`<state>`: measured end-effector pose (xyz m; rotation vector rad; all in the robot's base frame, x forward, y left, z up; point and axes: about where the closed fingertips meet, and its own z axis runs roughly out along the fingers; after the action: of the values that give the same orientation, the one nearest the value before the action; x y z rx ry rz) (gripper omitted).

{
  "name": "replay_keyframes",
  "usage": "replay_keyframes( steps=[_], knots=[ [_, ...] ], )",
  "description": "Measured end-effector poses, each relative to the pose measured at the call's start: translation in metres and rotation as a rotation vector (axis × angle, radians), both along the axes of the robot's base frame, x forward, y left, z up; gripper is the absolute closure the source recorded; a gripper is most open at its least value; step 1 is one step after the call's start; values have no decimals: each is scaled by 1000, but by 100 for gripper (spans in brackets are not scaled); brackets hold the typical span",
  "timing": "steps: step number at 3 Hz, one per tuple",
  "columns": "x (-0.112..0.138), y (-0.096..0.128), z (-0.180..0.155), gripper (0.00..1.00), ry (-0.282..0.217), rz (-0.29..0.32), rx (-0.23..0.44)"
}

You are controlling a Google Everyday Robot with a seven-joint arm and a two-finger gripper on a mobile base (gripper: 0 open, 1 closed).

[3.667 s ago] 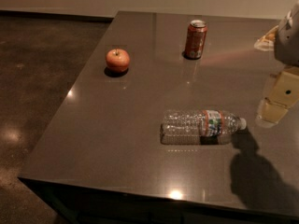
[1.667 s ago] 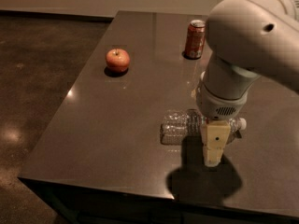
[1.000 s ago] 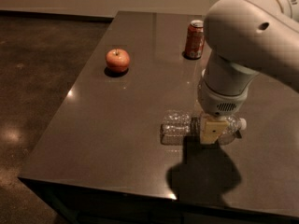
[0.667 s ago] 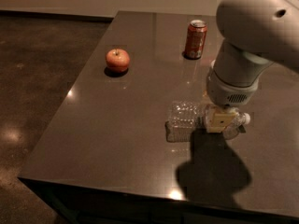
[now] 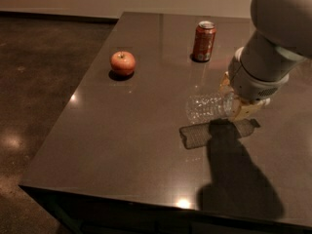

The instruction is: Place water bottle upright

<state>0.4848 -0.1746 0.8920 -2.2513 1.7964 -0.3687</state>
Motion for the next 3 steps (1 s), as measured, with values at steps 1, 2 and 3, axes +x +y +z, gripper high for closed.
replay_keyframes(
  steps=[1, 2, 3],
  knots=[
    [5, -4, 17, 100, -173, 153, -94],
    [1, -7, 21, 100, -306, 310, -201],
    [14, 0, 27, 100, -437, 461, -280]
  ],
)
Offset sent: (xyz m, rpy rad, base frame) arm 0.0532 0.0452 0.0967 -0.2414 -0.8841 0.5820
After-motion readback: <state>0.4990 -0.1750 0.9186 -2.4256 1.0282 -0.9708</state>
